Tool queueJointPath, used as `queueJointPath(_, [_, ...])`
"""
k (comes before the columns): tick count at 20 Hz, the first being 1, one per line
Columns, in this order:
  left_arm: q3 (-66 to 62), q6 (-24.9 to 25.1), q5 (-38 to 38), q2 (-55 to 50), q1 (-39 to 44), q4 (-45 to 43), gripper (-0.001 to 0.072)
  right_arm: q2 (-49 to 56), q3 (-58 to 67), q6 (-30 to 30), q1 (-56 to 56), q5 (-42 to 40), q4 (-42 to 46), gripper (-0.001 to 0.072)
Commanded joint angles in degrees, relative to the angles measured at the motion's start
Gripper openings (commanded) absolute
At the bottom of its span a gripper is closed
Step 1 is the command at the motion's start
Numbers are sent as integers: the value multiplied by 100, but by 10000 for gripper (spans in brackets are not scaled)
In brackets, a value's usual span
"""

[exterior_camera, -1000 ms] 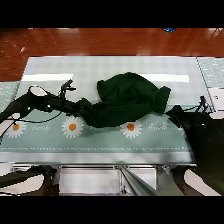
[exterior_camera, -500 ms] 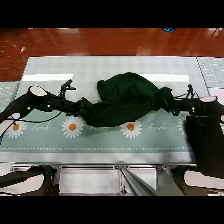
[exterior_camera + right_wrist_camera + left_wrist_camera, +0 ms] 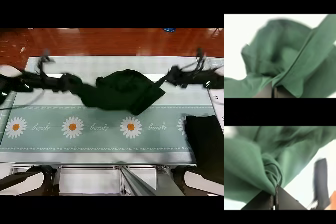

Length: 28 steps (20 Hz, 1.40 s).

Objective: Fold the shirts.

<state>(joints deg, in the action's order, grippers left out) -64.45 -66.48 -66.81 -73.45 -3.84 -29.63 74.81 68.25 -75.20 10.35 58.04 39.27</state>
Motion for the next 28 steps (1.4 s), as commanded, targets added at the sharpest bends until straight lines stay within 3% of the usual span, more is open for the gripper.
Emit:
queueJointPath(1, [-1307, 0, -33, 531, -457, 809, 19, -920, 1403, -470, -15, 286, 614, 23])
queueJointPath(6, [-3047, -85, 127, 1401, -1174, 800, 19, -2214, 2942, -758, -15, 470, 1456, 23])
queueJointPath(14, [-3491, -234, 118, 3189, -2962, 195, 18, -4299, 3047, -1145, -15, 656, 2621, 23])
queueJointPath(17, [-3484, -232, -302, 3600, -2859, -37, 18, -4621, 3047, -1257, -15, 1141, 2817, 23])
queueJointPath(21, [-2933, -350, -686, 3775, -1945, -754, 18, -4651, 2769, -1373, -15, 1792, 3099, 23])
queueJointPath(24, [-1644, -387, -1008, 3738, -1375, -837, 19, -4601, 1882, -1397, -15, 1725, 3045, 23])
queueJointPath(28, [557, -352, -466, 3324, -975, -837, 18, -3908, 551, -1241, -17, 1309, 2669, 23])
